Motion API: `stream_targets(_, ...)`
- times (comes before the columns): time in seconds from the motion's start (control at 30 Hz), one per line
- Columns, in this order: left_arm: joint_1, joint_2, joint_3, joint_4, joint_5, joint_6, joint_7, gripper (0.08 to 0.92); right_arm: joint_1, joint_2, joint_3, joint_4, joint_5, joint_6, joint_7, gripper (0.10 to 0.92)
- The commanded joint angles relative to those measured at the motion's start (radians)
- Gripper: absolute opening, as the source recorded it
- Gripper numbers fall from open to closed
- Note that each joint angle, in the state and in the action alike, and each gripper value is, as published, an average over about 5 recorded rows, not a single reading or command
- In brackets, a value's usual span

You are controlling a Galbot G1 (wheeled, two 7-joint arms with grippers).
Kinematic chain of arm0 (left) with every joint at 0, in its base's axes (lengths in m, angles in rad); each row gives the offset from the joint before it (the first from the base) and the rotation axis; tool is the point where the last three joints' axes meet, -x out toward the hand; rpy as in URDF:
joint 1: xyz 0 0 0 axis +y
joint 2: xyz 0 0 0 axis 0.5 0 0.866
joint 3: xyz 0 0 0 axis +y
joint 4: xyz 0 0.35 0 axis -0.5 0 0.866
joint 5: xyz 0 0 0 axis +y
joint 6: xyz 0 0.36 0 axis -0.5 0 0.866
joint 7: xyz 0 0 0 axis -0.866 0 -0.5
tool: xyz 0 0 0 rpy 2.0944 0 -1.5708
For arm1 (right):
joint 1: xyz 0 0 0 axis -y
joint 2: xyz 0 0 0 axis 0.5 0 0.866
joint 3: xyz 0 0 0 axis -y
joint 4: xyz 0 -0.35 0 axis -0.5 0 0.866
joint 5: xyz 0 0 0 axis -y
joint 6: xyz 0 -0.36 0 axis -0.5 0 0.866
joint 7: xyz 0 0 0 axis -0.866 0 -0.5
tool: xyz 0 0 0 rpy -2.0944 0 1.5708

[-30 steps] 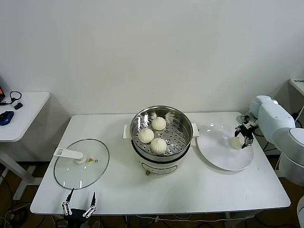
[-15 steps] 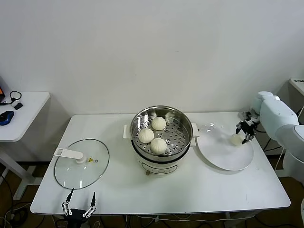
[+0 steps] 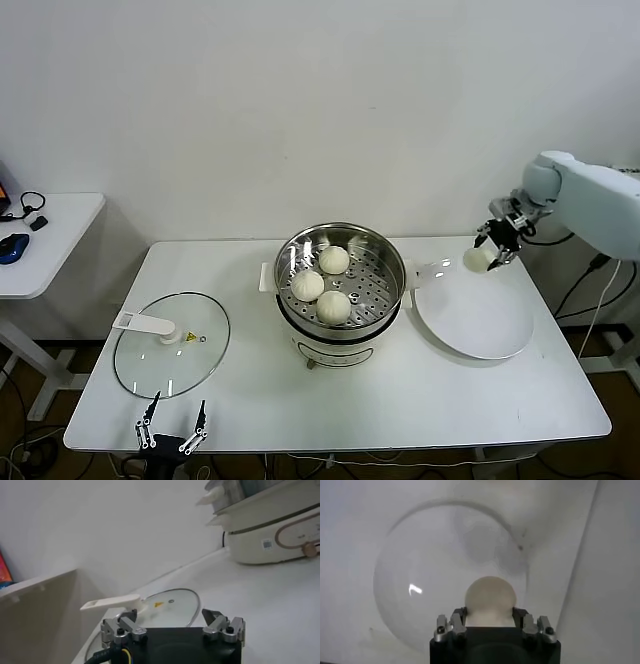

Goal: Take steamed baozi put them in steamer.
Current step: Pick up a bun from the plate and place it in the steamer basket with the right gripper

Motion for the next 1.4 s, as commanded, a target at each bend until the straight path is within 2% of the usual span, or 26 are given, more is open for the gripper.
stream_targets(0.03, -0.003, 0.004, 0.002, -0.003, 0.001, 0.002, 0.002, 0.823, 0.444, -0.026, -0.422, 0.524, 0.429, -0.244, 0.131, 0.625)
stream_targets(0.23, -0.002, 0.008, 0.004, -0.006, 0.0, 0.002, 0.002, 0.823, 0.6, 0.05, -0.49, 0.666, 0.559, -0.323, 0.149, 0.631)
stream_targets(0.47, -0.003, 0.013, 0.001, -0.007, -0.001, -0.002, 0.0, 0.823, 0.61, 0.138, -0.458, 0.688, 0.617, -0.358, 0.156, 0.643)
stream_targets(0.9, -0.006, 0.007, 0.003, -0.019, -0.002, -0.003, 0.0, 0.823, 0.34, 0.275, -0.315, 0.523, 0.569, -0.414, 0.23, 0.645)
stream_targets(1.4, -0.017, -0.001, -0.001, -0.005, -0.007, -0.002, 0.0, 0.823, 0.205, 0.294, -0.282, 0.42, 0.473, -0.409, 0.241, 0.645)
